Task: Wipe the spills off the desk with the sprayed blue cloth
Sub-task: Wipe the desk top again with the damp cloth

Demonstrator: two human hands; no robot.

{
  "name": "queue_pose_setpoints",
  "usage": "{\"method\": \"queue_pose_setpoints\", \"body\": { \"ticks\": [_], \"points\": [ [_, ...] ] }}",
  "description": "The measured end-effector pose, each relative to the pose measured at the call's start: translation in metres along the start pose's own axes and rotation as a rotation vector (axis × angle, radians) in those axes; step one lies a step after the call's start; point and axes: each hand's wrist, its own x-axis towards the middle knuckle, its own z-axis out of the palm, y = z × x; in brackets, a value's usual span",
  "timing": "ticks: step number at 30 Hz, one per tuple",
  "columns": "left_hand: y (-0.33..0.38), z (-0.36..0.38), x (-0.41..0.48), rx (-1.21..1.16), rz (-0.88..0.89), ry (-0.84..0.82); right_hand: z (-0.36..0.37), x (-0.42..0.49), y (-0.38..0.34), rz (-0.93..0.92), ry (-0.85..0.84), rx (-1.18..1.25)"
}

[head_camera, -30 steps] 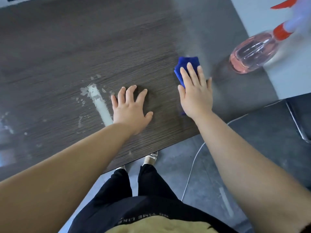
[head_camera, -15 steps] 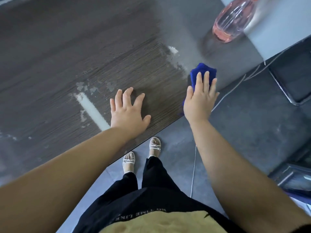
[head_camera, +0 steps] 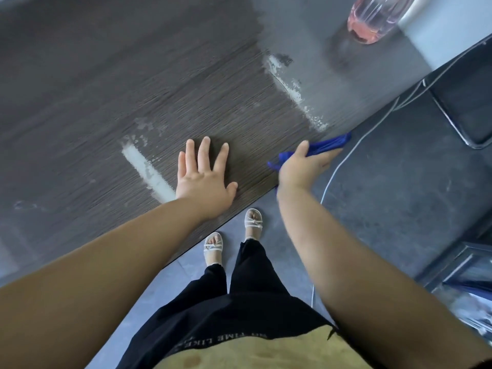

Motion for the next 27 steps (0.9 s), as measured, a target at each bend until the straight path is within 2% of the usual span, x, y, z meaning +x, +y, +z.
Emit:
{"method": "queue_pose_setpoints", "body": {
  "ticks": [4,12,14,16,18,22,27],
  "points": [
    [0.001,0.006,0.002,0.033,-0.003,-0.021,0.001,-0.058,0.025,0.089,-0.137,0.015],
    [-0.003,0.008,0.001,0.057,0.012,-0.058,-0.002,0.02,-0.006,-0.007,-0.019,-0.156],
    [-0.002,0.009,0.002,0.063,0.008,-0.052,-0.005,-0.006,0.005,-0.036,-0.097,-0.203],
    [-0.003,0.009,0.003,0.072,0.005,-0.036,-0.008,-0.045,0.022,-0.022,-0.249,-0.232],
    [-0.004,0.006,0.001,0.041,0.014,-0.021,-0.009,-0.065,0.031,0.01,-0.311,-0.234],
    [-0.017,0.002,-0.013,-0.08,0.051,0.079,-0.003,-0.041,0.021,-0.042,-0.189,-0.245],
    [-0.041,0.023,-0.051,-0.062,-0.044,0.219,0.001,-0.046,0.018,-0.047,-0.076,-0.155]
  ]
}}
